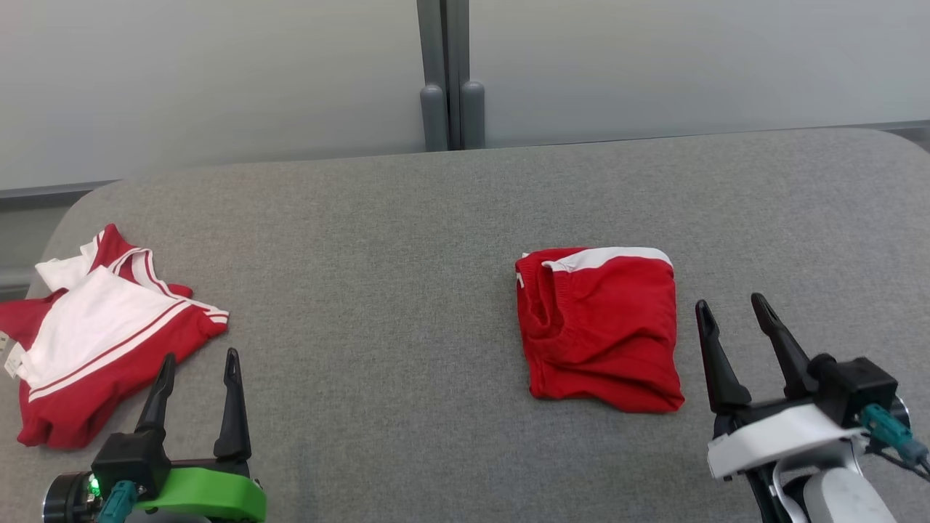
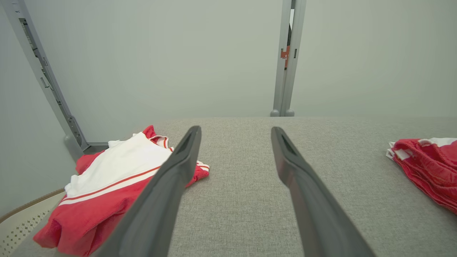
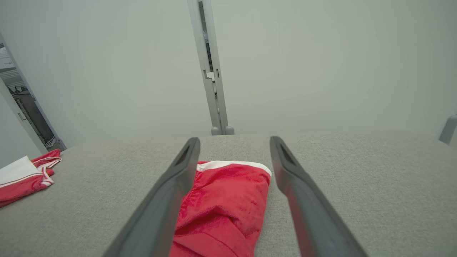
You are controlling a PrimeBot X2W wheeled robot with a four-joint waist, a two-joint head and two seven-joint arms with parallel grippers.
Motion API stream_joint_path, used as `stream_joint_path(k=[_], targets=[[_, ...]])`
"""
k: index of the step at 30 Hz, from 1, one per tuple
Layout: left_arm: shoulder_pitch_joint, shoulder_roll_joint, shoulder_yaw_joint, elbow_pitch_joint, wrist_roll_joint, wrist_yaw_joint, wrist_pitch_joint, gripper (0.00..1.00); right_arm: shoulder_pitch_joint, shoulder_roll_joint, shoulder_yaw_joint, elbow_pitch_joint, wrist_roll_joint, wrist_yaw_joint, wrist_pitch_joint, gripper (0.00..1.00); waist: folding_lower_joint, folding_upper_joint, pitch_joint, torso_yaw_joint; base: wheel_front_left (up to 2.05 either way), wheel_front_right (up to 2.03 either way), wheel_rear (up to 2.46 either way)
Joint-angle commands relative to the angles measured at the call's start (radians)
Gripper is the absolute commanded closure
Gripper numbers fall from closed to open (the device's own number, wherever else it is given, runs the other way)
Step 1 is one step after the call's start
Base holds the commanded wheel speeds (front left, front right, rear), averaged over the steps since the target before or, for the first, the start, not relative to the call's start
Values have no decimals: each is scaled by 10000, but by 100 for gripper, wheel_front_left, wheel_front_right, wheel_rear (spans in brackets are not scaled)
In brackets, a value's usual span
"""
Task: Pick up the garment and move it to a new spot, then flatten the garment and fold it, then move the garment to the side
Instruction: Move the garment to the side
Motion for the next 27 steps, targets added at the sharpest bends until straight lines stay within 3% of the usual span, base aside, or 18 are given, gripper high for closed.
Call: stream_joint_path(k=[1, 11, 18, 27], targets=[[-165, 38, -22, -29, 13, -31, -4, 0, -330, -139, 70, 107, -74, 2, 55, 0, 0, 0, 121, 14, 0, 0, 0], [-652, -22, -280, -16, 74, -48, -3, 0, -2605, -797, 343, 1663, -31, 2, 275, 0, 0, 0, 800, 269, 0, 0, 0], [-952, -53, -466, 106, 45, -47, -3, 0, -3402, -1016, 341, 3848, 86, 2, 35, 0, 0, 0, 1109, 566, 0, 0, 0], [-1172, -85, -554, 64, 40, -38, -5, 0, -4159, -790, 599, 6656, 309, 2, -185, 0, 0, 0, 1536, 740, 0, 0, 0]])
